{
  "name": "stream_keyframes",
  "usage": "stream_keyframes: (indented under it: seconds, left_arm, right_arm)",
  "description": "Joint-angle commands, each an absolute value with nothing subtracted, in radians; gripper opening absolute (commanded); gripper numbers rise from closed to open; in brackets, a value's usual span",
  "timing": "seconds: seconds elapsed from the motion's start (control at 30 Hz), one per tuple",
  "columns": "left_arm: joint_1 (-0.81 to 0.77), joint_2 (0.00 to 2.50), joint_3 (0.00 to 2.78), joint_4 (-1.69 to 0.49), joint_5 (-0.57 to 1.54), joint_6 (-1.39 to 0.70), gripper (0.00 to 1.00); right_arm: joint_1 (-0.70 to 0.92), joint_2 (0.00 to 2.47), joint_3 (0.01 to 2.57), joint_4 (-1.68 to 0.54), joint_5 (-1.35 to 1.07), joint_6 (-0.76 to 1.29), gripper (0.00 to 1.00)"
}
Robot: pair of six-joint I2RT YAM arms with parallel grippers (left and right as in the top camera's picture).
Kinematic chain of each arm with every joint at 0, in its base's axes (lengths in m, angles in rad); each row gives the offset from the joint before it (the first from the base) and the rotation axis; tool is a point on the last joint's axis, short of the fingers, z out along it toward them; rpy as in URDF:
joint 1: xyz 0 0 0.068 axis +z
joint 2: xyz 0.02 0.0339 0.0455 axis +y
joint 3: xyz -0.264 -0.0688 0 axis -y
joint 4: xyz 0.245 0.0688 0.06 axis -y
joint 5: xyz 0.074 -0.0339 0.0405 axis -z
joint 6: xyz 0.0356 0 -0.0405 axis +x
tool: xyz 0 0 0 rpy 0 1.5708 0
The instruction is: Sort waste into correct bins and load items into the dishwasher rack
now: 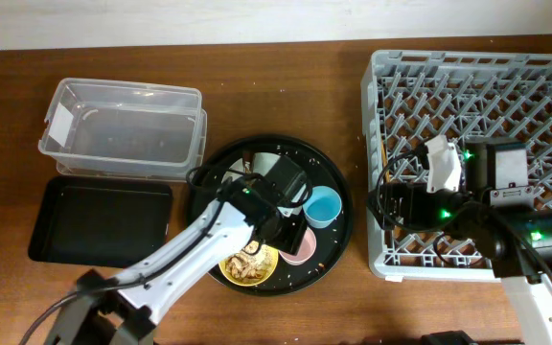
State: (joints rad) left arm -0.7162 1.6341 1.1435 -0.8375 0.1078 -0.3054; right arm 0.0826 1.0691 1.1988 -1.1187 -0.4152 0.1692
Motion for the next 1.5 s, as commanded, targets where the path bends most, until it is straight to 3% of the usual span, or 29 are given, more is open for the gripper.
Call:
stream_keyframes:
  seconds: [0.0,0.07,0.1,0.23,0.4,0.5,0.6,0.67,0.73,0.87,1.1,1.17,1.3,1.43,1.47]
  left_arm:
    - [-0.720,1.674,1.148,-0.842,0.037,-0.348,0.31]
    - [-0.720,1.679,1.148,-0.847,0.037,-0.356,0.04]
    - [-0.720,1.677,1.151,-0.847,0.041,-0.355,0.01]
    - [-0.706,1.665,1.219,-0.896,0.149,-0.354,0.01]
    - [-0.543,1.584,1.351,-1.034,0.328,-0.284,0.01]
    - [-0.363,1.534,1.371,-0.993,0.679,-0.221,0.01]
    - [-0.119,1.532,1.371,-0.950,1.224,-0.126,0.01]
    - [-0.038,1.532,1.371,-0.952,1.401,-0.095,0.00]
    - [-0.014,1.532,1.371,-0.951,1.506,-0.094,0.01]
    - [-0.019,1.532,1.371,-0.955,1.574,-0.096,0.01]
    - [-0.071,1.529,1.371,-0.953,1.571,-0.087,0.00]
    - [-0.087,1.529,1.371,-0.954,1.567,-0.076,0.00]
    - [-0.098,1.529,1.371,-0.955,1.564,-0.076,0.00]
    - [-0.098,1.529,1.371,-0.954,1.563,-0.076,0.00]
    - [-0.098,1.529,1.371,-0.954,1.562,-0.076,0.00]
  right_arm:
    - [0.077,1.060,1.220,-1.119,-0.403,0.178,0.98]
    - [0.077,1.060,1.220,-1.120,-0.403,0.178,0.98]
    - [0.077,1.060,1.220,-1.120,-0.403,0.178,0.98]
    - [0.077,1.060,1.220,-1.120,-0.403,0.178,0.98]
    - [0.077,1.060,1.220,-1.118,-0.408,0.178,0.98]
    - [0.077,1.060,1.225,-1.095,-0.514,0.155,1.00]
    - [0.078,1.060,1.229,-0.958,-0.876,0.109,0.94]
    - [0.112,1.064,1.229,-0.796,-1.086,0.160,0.93]
    - [0.192,1.068,1.229,-0.668,-1.078,0.231,0.93]
    - [0.284,1.080,1.229,-0.577,-0.959,0.271,0.94]
    - [0.386,1.182,1.229,-0.496,-0.957,0.271,0.93]
    - [0.421,1.202,1.229,-0.440,-0.971,0.271,0.91]
    - [0.452,1.212,1.229,-0.353,-0.994,0.271,0.76]
    - [0.443,1.205,1.229,-0.351,-0.996,0.271,0.73]
    - [0.443,1.203,1.229,-0.350,-1.003,0.271,0.66]
